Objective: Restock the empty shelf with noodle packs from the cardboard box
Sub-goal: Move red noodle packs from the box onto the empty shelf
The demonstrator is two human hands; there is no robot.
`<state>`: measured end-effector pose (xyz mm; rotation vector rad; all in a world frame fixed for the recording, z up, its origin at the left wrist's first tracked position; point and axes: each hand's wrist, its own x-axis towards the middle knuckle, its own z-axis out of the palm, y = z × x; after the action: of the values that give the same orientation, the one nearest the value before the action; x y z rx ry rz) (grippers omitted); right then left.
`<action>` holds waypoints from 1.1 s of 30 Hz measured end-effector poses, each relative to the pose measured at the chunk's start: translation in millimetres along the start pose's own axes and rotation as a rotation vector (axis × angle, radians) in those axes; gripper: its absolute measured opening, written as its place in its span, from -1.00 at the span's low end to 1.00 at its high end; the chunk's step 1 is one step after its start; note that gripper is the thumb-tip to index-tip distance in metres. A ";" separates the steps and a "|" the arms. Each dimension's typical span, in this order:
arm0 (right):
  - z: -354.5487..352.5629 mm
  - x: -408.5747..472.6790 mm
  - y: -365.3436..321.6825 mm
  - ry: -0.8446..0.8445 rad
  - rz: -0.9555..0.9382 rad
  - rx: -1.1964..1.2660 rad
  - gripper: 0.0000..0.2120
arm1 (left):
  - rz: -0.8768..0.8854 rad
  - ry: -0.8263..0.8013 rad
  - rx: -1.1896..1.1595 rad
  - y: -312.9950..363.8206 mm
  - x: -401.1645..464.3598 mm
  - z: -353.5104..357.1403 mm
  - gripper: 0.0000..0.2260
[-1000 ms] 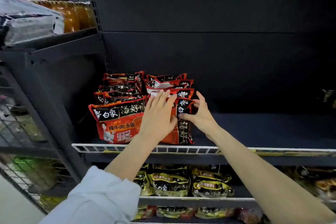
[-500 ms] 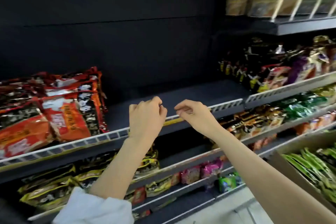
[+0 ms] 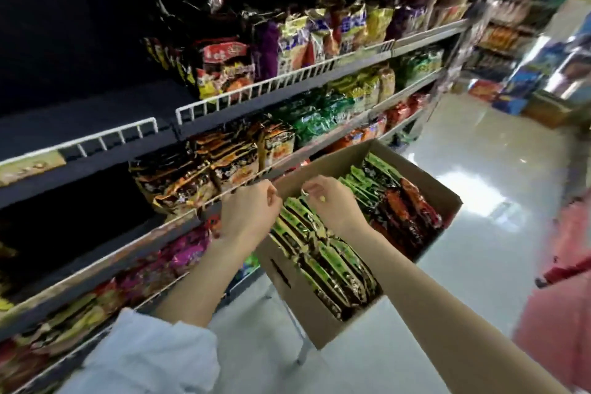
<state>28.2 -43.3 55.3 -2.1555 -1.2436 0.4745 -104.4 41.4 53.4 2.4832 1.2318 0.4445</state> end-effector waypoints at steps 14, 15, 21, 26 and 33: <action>-75.4 65.5 230.8 -0.059 0.414 -0.534 -0.07 | -0.042 -0.617 -0.047 157.0 123.8 196.8 -0.75; -74.6 66.6 240.9 -0.090 0.383 -0.551 -0.01 | -0.073 -0.637 -0.064 165.3 125.6 205.4 -0.76; -93.1 88.9 283.9 -0.233 0.177 -0.569 0.18 | -0.292 -0.720 -0.035 207.3 132.2 246.0 -0.73; -138.9 123.6 317.0 -0.430 0.114 -0.394 0.22 | -0.527 -0.762 -0.102 238.5 129.9 260.5 -0.62; -146.6 126.8 326.0 -0.500 0.027 -0.275 0.21 | -0.831 -0.609 -0.335 249.8 92.0 296.2 -0.01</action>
<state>387.9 -104.5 -48.0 -2.3671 -1.6245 0.9451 247.5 -72.8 -93.9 1.4593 1.5753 -0.2842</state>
